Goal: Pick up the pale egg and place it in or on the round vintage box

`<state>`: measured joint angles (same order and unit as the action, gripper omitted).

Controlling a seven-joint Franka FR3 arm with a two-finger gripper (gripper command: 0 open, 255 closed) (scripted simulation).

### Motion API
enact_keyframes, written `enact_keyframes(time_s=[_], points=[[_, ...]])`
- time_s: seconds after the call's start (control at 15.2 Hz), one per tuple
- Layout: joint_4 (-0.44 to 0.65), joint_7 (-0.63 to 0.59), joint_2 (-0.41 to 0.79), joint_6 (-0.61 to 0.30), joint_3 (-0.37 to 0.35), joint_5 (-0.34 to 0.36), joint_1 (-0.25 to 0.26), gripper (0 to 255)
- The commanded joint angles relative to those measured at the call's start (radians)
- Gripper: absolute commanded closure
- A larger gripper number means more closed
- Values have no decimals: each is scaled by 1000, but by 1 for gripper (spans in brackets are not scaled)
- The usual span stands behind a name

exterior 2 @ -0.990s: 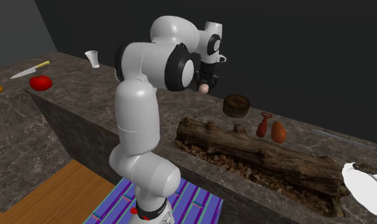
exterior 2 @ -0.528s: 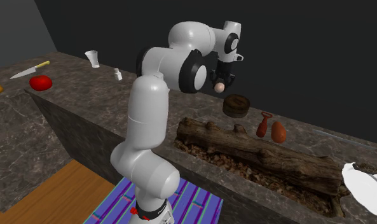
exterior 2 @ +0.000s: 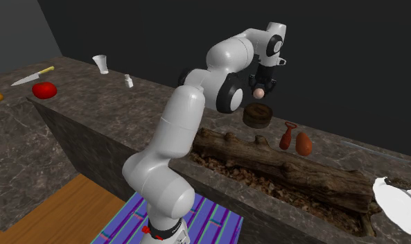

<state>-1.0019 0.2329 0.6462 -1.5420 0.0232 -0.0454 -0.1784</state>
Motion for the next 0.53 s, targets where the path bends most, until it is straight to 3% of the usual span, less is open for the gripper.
enact_keyframes(time_s=[0.0, 0.46], points=[[112, 19, 65, 48, 3, -1, -18, 255], [-32, 22, 36, -67, 4, -1, -15, 255]])
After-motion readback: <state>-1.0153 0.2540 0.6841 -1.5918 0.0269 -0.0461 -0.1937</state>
